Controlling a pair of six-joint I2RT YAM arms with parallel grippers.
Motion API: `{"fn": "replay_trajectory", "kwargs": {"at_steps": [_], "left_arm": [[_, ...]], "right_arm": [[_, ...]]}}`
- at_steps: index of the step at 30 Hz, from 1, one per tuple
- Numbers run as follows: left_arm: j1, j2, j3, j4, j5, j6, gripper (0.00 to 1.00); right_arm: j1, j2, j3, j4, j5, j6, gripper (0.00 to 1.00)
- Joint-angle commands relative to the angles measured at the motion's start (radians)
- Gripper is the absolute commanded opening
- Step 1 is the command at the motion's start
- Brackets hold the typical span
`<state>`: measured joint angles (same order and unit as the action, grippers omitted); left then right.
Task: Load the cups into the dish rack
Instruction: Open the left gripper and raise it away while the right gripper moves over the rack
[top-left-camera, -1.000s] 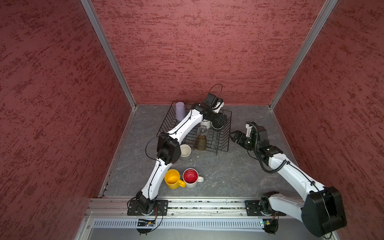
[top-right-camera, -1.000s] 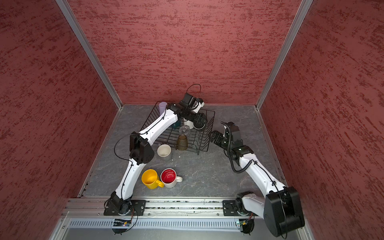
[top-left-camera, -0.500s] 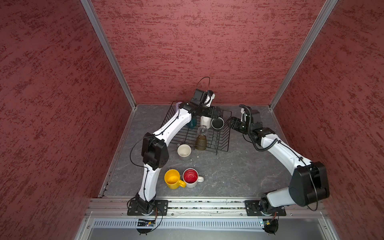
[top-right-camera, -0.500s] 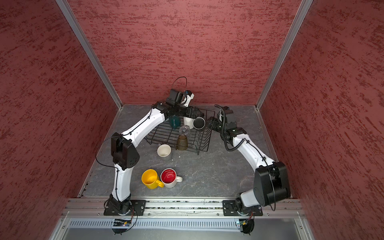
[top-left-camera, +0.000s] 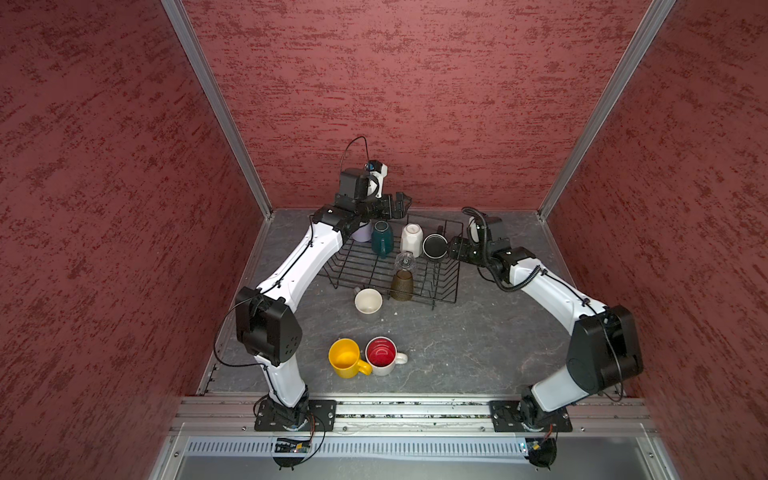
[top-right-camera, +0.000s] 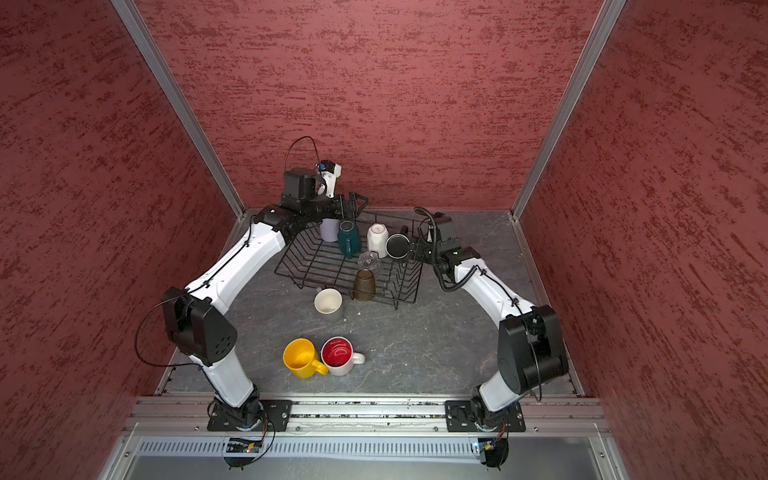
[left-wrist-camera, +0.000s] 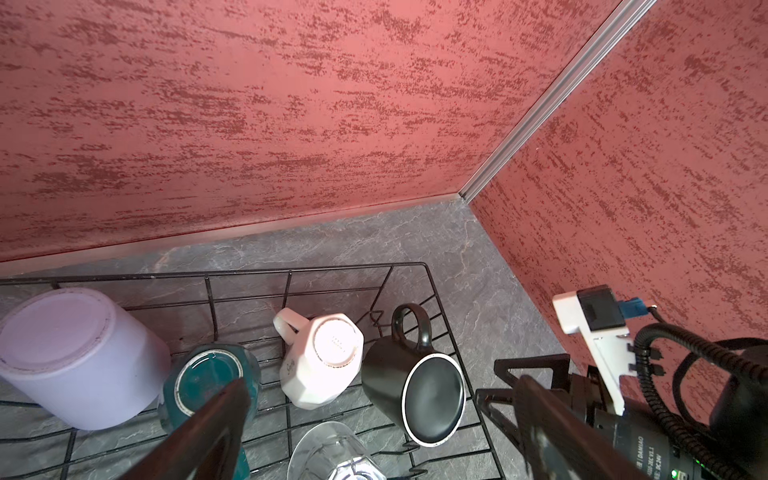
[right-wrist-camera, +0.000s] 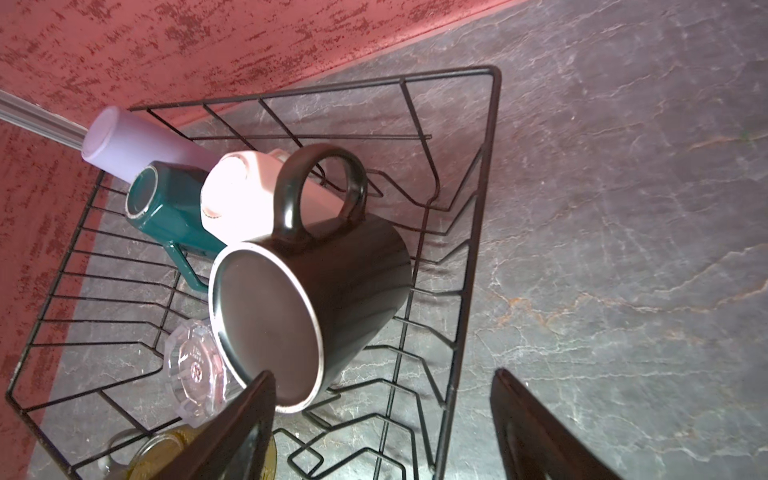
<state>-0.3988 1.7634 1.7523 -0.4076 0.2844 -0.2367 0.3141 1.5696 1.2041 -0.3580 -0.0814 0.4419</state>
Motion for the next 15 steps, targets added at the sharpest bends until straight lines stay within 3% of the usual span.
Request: {"fn": "replay_trajectory", "kwargs": {"at_steps": [1, 15], "left_arm": [[0.013, -0.037, -0.034, 0.032, 0.009, -0.01, 1.0], [0.091, -0.151, -0.213, 0.073, 0.019, -0.052, 1.0]], "right_arm": [[0.002, 0.014, 0.093, -0.034, 0.045, -0.03, 0.82], [0.003, 0.33, 0.494, -0.233, 0.111, -0.148, 0.81]]}}
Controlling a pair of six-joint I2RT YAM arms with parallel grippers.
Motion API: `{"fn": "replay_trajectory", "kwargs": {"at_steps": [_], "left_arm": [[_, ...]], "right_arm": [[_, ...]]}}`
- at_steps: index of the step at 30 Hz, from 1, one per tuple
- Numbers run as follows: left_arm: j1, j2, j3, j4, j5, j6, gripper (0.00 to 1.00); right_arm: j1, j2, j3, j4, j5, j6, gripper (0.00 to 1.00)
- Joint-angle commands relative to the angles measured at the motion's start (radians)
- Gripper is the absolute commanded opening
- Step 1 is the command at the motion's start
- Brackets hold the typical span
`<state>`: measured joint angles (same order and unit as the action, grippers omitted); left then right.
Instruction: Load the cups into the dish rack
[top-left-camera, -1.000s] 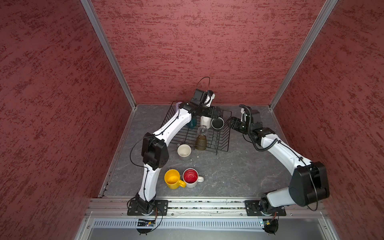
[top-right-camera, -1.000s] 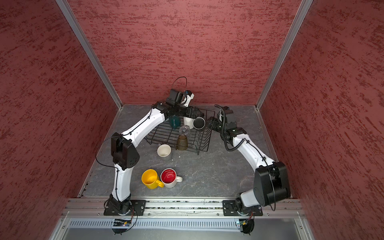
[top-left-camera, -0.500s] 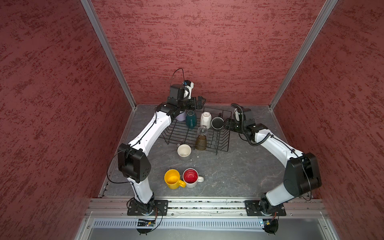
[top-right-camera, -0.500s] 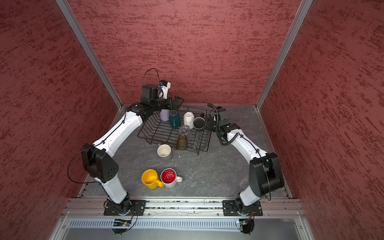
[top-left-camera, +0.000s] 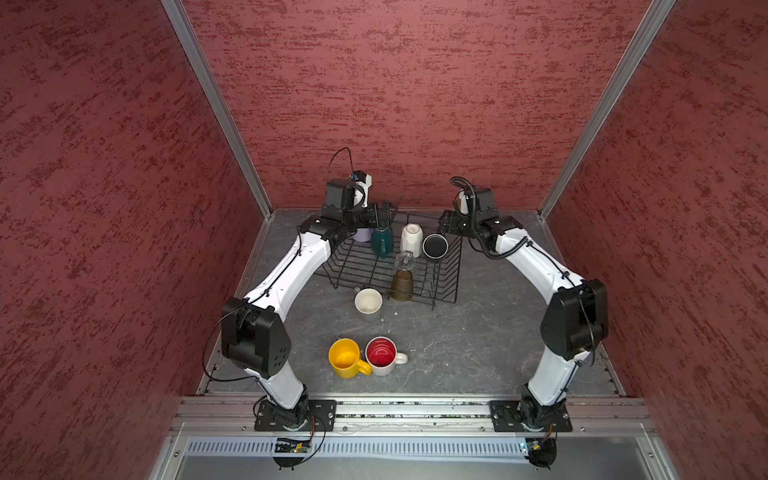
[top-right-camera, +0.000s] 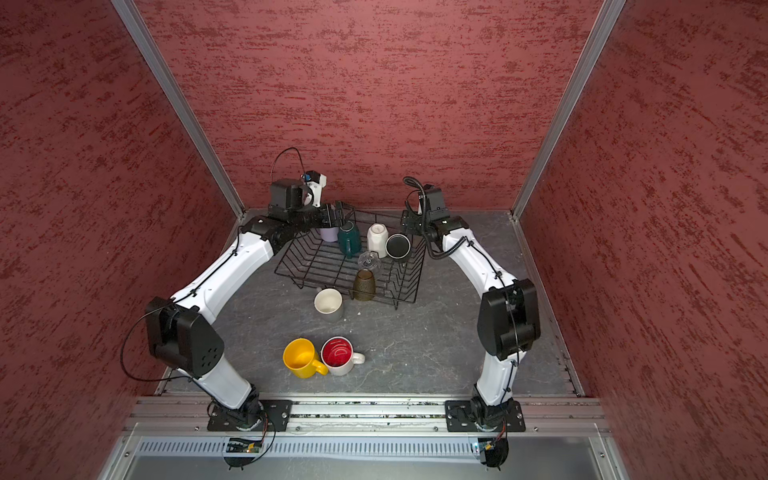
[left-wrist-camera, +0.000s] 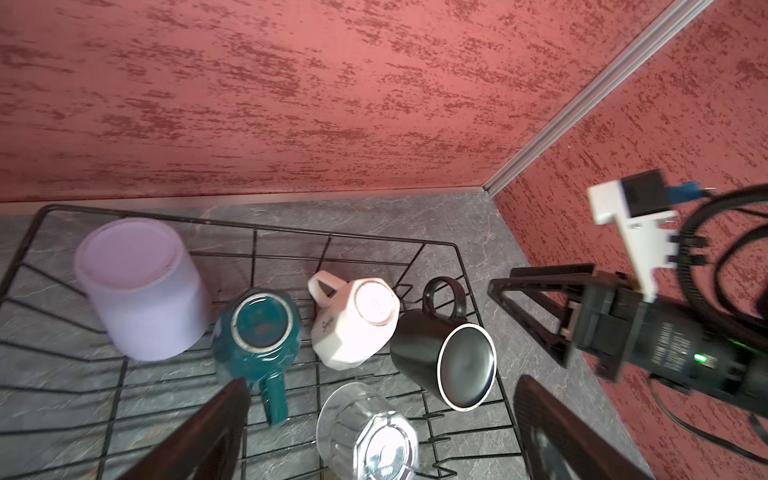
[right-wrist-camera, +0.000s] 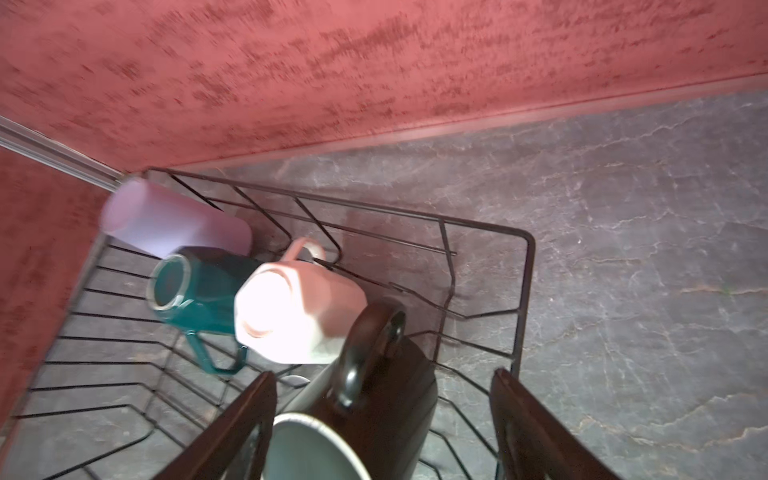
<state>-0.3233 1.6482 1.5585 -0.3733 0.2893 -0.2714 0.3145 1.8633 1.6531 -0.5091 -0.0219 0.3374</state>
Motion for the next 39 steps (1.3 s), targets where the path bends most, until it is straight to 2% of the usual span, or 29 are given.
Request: {"fn": "replay_trajectory", "kwargs": {"at_steps": [1, 12, 21, 29, 33, 39], "left_arm": [[0.02, -0.04, -0.029, 0.04, 0.016, -0.02, 1.0], [0.038, -0.048, -0.07, 0.042, 0.033, -0.035, 1.0], [0.046, -0.044, -0.078, 0.05, 0.042, -0.042, 1.0], [0.049, -0.038, -0.081, 0.052, 0.051, -0.048, 0.99], [0.049, -0.039, -0.084, 0.055, 0.054, -0.05, 1.0], [0.051, -0.038, -0.086, 0.057, 0.063, -0.055, 1.0]], "right_arm": [[0.003, 0.059, 0.068, -0.096, 0.057, -0.051, 0.81], [0.001, 0.179, 0.16, -0.176, 0.12, -0.081, 0.81], [-0.002, 0.236, 0.239, -0.2, 0.088, -0.072, 0.8], [-0.002, 0.195, 0.302, -0.177, 0.019, -0.056, 0.78], [-0.002, 0.253, 0.396, -0.265, 0.019, -0.076, 0.75], [0.003, 0.277, 0.41, -0.296, -0.025, -0.075, 0.58]]}}
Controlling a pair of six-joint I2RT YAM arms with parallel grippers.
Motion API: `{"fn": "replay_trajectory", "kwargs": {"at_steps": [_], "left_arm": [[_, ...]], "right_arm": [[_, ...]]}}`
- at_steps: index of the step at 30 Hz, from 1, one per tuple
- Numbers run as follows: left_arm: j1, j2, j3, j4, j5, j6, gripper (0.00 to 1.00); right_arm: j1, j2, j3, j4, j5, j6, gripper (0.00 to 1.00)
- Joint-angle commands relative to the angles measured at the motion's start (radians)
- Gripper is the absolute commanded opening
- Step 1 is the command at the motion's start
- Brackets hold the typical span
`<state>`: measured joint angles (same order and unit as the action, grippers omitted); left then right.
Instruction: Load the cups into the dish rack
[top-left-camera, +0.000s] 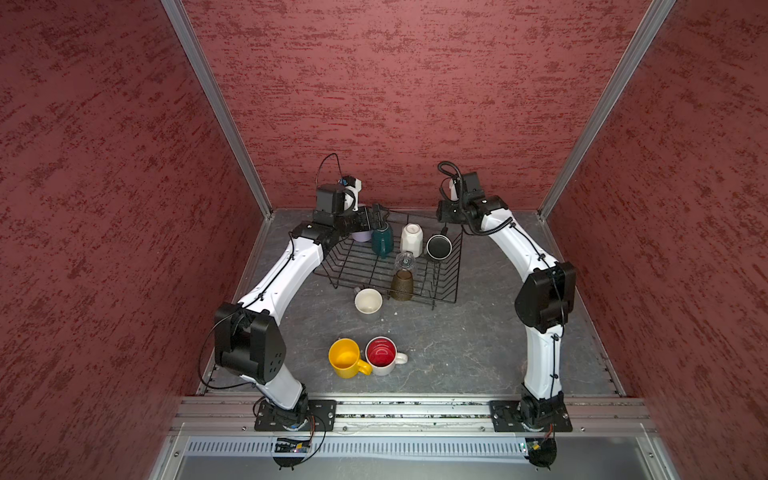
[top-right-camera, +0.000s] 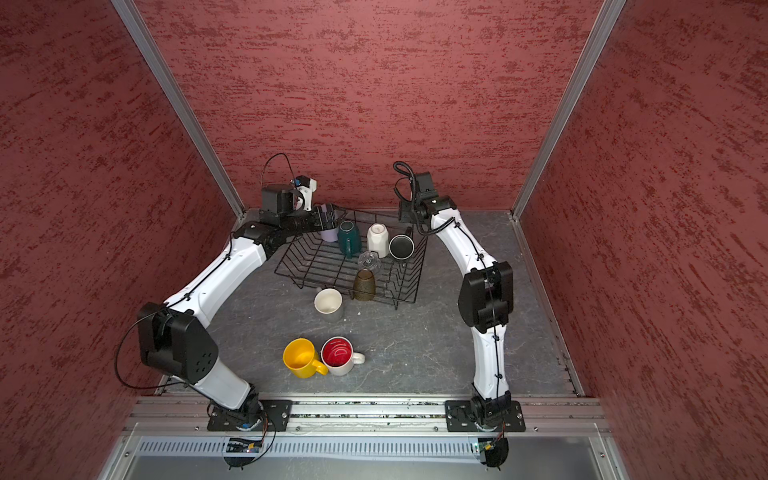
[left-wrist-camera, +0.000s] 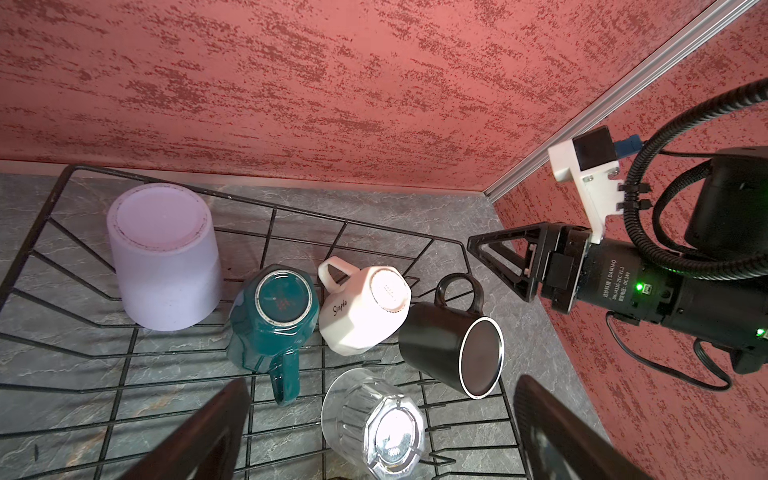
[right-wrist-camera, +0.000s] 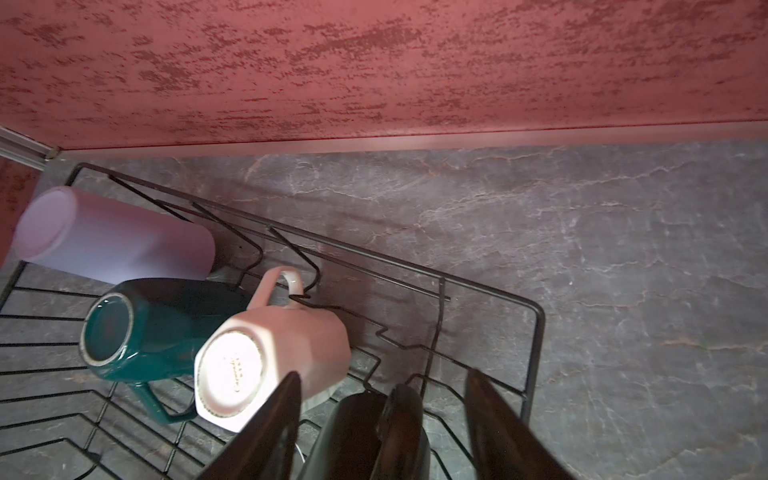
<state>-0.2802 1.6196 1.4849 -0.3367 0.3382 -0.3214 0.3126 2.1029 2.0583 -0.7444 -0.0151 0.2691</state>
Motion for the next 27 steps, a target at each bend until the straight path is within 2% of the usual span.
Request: {"fn": "replay_trajectory", "kwargs": {"at_steps": [1, 3, 12, 18, 27], "left_arm": [[0.008, -0.01, -0.012, 0.022, 0.015, -0.005, 1.0], [0.01, -0.009, -0.012, 0.023, 0.015, -0.005, 1.0], [0.011, -0.004, -0.014, 0.025, 0.025, -0.009, 1.0], [0.014, -0.003, -0.019, 0.036, 0.034, -0.016, 1.0], [0.029, -0.009, -0.047, 0.074, 0.064, -0.041, 1.0]], "right_arm": [[0.006, 0.037, 0.003, -0.064, -0.035, -0.007, 0.55], [0.009, 0.04, -0.001, -0.071, -0.034, -0.005, 0.52], [0.013, 0.055, -0.03, -0.085, -0.02, 0.005, 0.51], [0.013, 0.073, -0.03, -0.099, -0.026, 0.018, 0.43], [0.014, 0.089, -0.026, -0.125, -0.026, 0.047, 0.25]]}}
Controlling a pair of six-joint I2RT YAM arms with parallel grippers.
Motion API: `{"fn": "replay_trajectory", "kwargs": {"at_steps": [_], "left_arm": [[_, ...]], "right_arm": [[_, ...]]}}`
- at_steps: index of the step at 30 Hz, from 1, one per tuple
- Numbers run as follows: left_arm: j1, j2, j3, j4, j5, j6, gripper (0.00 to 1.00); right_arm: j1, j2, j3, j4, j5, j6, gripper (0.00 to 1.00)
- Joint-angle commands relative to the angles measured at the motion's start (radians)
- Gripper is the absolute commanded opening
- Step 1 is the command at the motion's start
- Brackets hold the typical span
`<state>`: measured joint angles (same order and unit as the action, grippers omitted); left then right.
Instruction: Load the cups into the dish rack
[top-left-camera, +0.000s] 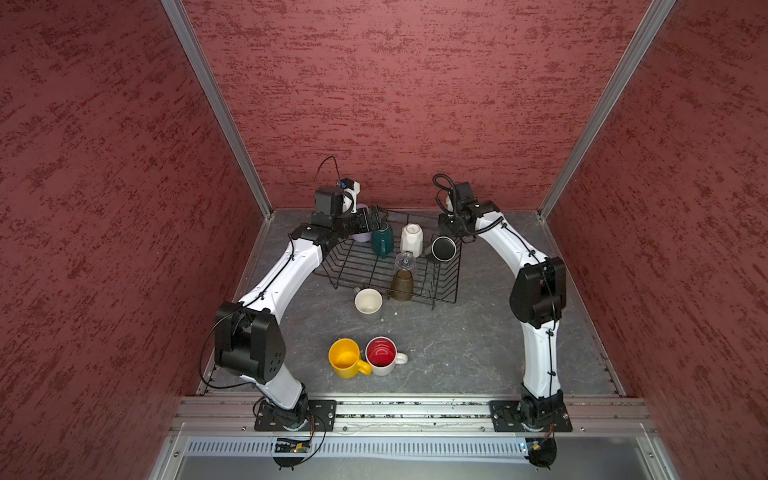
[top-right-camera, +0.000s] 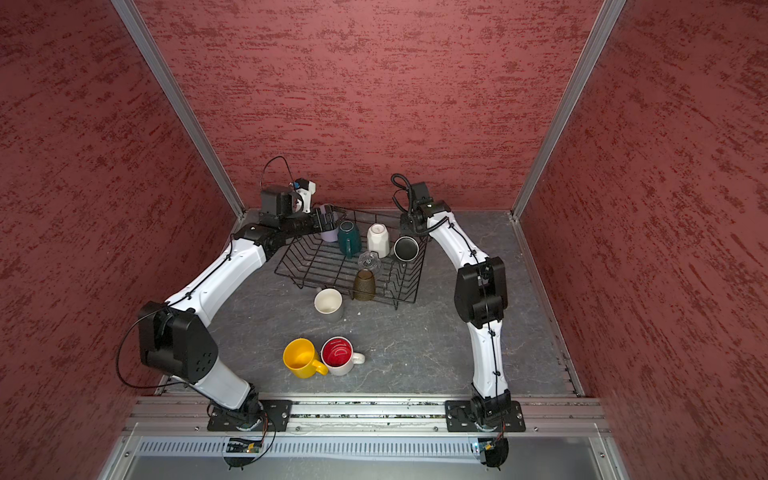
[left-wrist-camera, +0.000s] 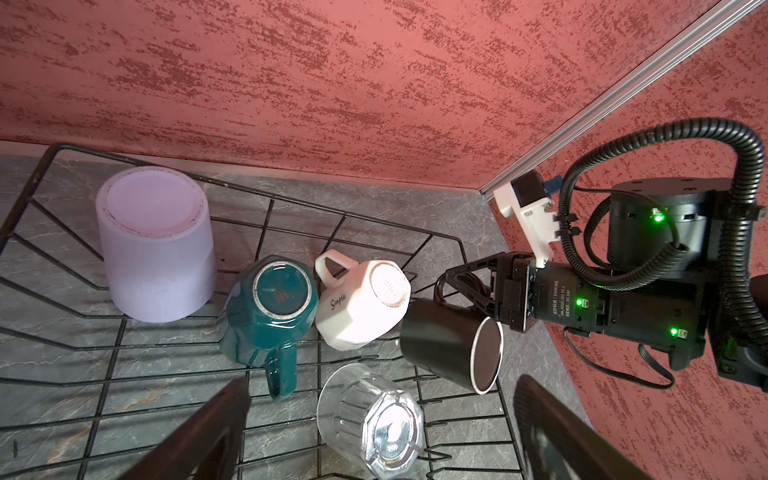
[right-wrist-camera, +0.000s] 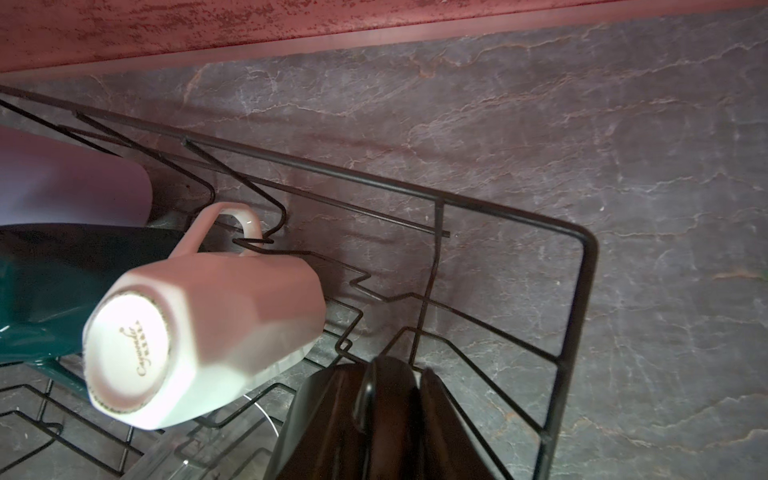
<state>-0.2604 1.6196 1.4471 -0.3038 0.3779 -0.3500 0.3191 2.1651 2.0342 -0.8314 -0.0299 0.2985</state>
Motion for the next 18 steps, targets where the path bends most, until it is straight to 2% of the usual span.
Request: {"fn": "replay_trajectory", "kwargs": {"at_steps": [1, 11, 18], "left_arm": [[0.01, -0.008, -0.012, 0.042, 0.027, -0.015, 1.0], [0.02, -0.016, -0.036, 0.069, 0.048, -0.035, 1.0], [0.021, -0.018, -0.042, 0.075, 0.056, -0.043, 1.0]], "right_arm": [[0.008, 0.027, -0.002, -0.041, -0.009, 0.02, 0.22], [0.015, -0.004, 0.017, -0.069, 0.0, 0.002, 0.01], [0.041, 0.036, 0.153, -0.194, 0.05, -0.071, 0.0]]}}
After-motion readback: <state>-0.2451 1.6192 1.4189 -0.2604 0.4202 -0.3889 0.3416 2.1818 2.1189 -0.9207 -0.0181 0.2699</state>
